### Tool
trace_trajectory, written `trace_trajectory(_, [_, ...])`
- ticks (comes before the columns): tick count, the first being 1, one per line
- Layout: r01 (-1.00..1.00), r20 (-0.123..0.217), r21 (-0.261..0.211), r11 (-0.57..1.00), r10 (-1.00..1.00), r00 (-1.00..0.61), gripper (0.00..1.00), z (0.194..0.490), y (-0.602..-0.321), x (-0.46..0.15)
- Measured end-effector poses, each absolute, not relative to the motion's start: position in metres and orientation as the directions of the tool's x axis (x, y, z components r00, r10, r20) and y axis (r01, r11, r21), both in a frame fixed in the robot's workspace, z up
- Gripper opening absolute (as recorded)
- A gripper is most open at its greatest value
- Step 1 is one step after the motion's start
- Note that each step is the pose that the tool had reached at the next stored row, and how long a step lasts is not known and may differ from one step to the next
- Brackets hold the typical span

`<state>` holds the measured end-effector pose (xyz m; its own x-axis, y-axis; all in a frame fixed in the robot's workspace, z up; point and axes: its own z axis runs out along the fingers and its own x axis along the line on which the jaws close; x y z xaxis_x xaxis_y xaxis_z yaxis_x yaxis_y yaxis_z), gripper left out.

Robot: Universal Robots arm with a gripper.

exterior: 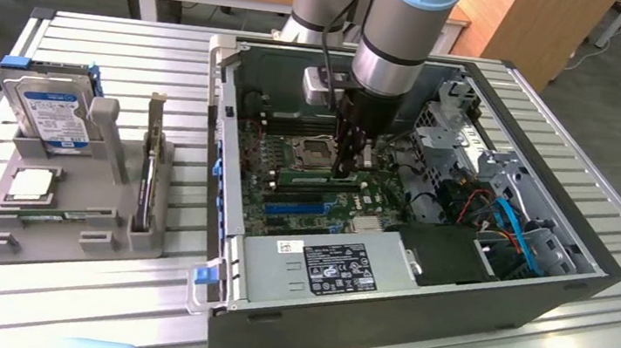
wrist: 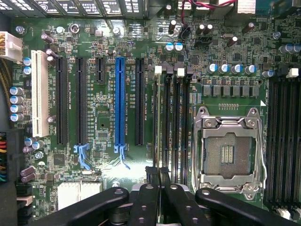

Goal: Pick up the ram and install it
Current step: 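Insert the ram into the slot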

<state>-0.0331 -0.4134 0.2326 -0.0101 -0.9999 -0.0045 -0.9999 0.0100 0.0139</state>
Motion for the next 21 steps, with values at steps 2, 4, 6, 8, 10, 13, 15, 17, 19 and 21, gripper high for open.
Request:
trace_trajectory(2, [-1.0,-0.004,0.014,0.01,-1.0,-0.01,0.12,0.2324,-0.4135,-0.0331])
trace_trajectory(4, [-1.0,-0.004,0.014,0.01,-1.0,-0.01,0.12,0.2321,-0.4135,-0.0331])
trace_trajectory(6, [-1.0,-0.004,0.014,0.01,-1.0,-0.01,0.12,0.2318,-0.4135,-0.0331])
trace_trajectory(8, [-1.0,-0.004,0.014,0.01,-1.0,-0.01,0.12,0.2313,-0.413,-0.0331])
trace_trajectory(10, [-1.0,-0.004,0.014,0.01,-1.0,-0.01,0.12,0.2311,-0.413,-0.0331])
trace_trajectory(13, [-1.0,-0.004,0.014,0.01,-1.0,-0.01,0.12,0.2305,-0.413,-0.0331])
trace_trajectory(15, [-1.0,-0.004,0.014,0.01,-1.0,-0.01,0.12,0.2301,-0.413,-0.0331])
trace_trajectory(17, [-1.0,-0.004,0.014,0.01,-1.0,-0.01,0.12,0.2298,-0.413,-0.0331])
trace_trajectory(19, [-1.0,-0.004,0.014,0.01,-1.0,-0.01,0.12,0.2295,-0.413,-0.0331])
trace_trajectory(21, [-1.0,-0.004,0.014,0.01,-1.0,-0.01,0.12,0.229,-0.413,-0.0331])
